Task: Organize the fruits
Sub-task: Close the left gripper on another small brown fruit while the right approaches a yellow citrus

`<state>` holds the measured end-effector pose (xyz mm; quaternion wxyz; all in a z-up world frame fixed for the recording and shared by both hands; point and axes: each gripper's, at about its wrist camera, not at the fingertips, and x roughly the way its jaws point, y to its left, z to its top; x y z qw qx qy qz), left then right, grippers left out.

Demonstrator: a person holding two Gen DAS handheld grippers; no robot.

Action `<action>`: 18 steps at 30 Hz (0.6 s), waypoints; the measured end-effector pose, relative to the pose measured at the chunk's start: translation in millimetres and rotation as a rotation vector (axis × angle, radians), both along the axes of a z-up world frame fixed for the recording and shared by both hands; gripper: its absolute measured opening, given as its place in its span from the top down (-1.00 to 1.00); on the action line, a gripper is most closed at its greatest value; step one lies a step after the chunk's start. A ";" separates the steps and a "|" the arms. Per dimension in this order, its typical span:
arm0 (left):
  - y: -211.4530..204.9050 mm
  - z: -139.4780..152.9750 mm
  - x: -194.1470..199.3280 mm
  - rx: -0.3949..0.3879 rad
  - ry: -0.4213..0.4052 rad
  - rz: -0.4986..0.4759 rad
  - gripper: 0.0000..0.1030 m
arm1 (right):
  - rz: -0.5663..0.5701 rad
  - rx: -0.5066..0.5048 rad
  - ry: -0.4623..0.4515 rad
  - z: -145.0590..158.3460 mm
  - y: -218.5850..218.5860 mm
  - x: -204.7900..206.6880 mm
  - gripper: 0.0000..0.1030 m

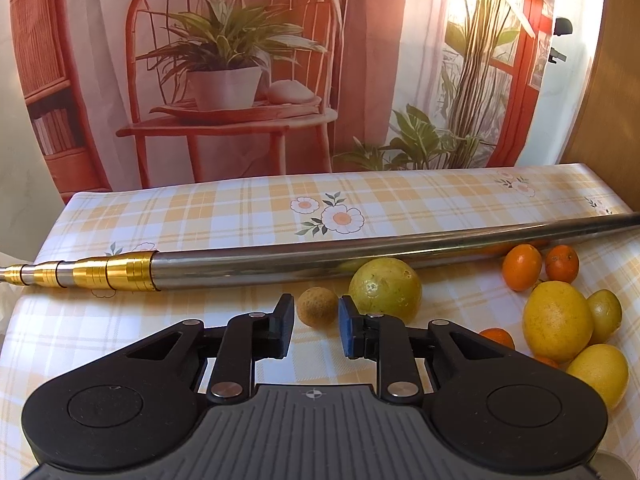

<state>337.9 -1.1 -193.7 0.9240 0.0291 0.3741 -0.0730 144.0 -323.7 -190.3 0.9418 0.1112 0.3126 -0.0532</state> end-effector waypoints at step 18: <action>-12.2 -5.4 7.0 0.068 -0.005 -0.010 0.50 | 0.044 0.049 -0.011 -3.6 -3.8 3.8 -0.71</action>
